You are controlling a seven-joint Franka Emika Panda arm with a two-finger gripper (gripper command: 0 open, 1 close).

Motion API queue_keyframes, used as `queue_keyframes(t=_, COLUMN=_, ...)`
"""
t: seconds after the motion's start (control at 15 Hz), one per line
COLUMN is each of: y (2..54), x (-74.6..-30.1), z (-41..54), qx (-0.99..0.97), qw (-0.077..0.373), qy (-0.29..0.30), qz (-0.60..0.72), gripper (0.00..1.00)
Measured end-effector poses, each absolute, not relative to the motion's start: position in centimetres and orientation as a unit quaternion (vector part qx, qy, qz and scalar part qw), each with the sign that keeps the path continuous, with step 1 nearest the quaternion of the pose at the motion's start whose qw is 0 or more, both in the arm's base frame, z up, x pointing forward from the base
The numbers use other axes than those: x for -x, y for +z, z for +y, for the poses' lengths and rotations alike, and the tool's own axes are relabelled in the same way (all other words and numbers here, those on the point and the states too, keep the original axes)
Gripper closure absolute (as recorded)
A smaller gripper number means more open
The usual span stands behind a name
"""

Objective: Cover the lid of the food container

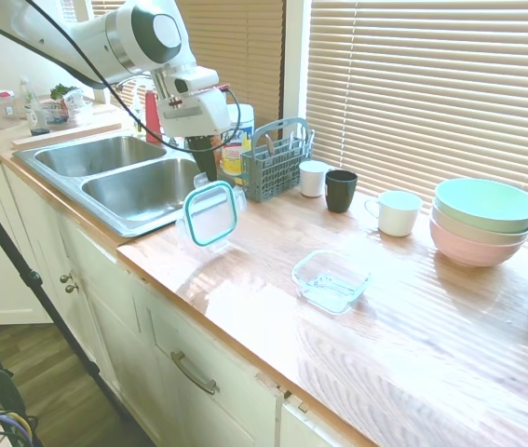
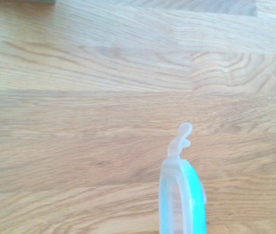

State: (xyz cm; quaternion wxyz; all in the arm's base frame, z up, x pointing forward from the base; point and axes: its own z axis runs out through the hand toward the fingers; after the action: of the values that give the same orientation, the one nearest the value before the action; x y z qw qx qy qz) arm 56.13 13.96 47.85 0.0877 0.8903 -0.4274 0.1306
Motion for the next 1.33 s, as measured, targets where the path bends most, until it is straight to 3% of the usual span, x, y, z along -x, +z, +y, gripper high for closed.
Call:
queue_keyframes(t=0.73, y=53.5, x=-57.1, z=2.3, qx=-0.886, qw=0.053, qy=0.122, qz=-0.445, gripper=1.0)
queue_keyframes(t=1.33, y=53.6, x=-57.9, z=-2.0, qx=-0.884, qw=0.044, qy=0.105, qz=-0.454, gripper=1.0)
